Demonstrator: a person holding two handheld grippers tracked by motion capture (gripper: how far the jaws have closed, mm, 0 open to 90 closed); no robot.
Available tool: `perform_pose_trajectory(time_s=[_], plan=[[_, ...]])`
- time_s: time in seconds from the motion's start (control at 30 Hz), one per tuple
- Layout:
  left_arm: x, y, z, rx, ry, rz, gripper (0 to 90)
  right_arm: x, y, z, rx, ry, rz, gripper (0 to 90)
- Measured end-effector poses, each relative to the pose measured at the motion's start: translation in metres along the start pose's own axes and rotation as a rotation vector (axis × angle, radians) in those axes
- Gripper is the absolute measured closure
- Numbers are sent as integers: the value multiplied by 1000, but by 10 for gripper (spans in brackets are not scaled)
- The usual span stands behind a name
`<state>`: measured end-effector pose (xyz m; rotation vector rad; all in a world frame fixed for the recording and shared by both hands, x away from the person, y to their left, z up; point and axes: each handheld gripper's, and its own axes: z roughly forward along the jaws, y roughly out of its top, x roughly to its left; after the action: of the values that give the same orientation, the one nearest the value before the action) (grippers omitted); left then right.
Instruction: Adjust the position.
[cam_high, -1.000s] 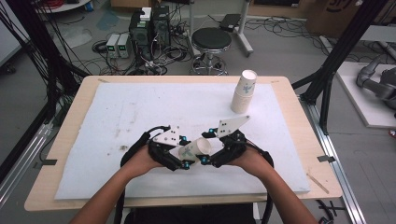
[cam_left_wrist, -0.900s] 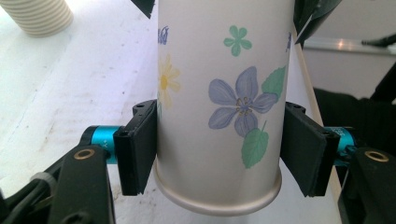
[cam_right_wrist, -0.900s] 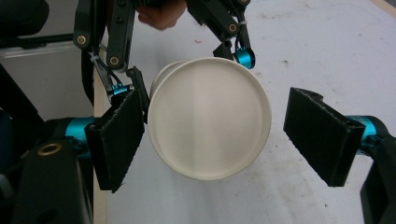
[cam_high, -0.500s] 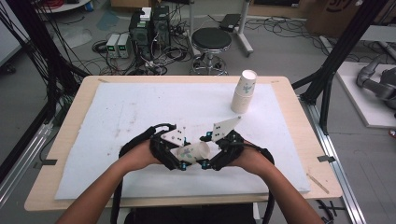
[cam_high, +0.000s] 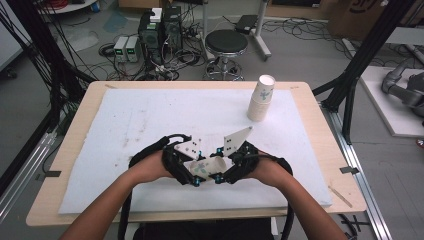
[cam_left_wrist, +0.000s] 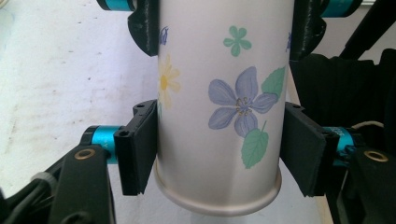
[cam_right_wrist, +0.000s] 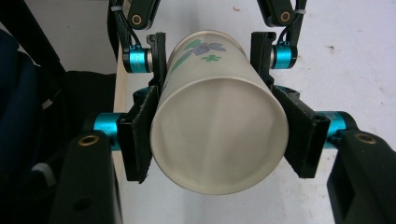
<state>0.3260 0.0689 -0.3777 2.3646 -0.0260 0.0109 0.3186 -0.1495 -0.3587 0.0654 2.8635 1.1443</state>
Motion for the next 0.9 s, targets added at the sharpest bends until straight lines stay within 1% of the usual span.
perform_pose_trajectory(time_s=[0.07,0.1,0.13,0.17,0.2,0.23,0.27,0.3,0.37,0.43,0.5,0.6,0.63,0.67,0.7,0.73,0.83,0.9], plan=[[0,-2,-1,-22,6,2,319,0,0,0,-1,1,6,371],[0,-3,-2,-49,16,-9,297,-1,-1,-1,-5,2,10,369],[0,-5,-3,-73,33,-25,255,-1,-1,-1,-7,8,16,369],[0,-7,-4,-107,52,-48,147,-2,-3,-3,-16,9,29,369],[0,-9,-7,-137,57,-66,147,-2,-3,-3,-16,9,29,369],[-1,-14,-10,-200,65,-75,165,-2,-3,-4,-18,5,28,369],[-2,-17,-13,-241,73,-71,165,-2,-5,-5,-21,2,38,369],[-3,-20,-15,-271,83,-70,165,-2,-6,-6,-27,2,41,369],[-4,-27,-17,-320,101,-90,165,-2,-10,-7,-41,1,52,369],[-5,-32,-18,-350,116,-117,165,-2,-14,-8,-55,-3,59,367],[-5,-39,-19,-396,117,-149,165,-1,-19,-8,-69,-5,73,366],[-5,-46,-20,-438,117,-174,164,0,-25,-7,-98,-8,88,365],[-5,-47,-20,-437,111,-179,165,1,-29,-7,-110,-5,98,364],[-5,-47,-21,-436,116,-180,165,1,-30,-6,-115,-6,102,364],[-5,-47,-21,-451,120,-184,164,2,-33,-6,-125,-4,105,364],[-6,-46,-22,-459,120,-178,165,2,-36,-6,-138,-8,111,363],[-6,-45,-23,-490,129,-181,165,5,-43,-8,-184,-13,122,363],[-7,-46,-23,-497,134,-184,165,6,-48,-10,-214,-23,131,363]])
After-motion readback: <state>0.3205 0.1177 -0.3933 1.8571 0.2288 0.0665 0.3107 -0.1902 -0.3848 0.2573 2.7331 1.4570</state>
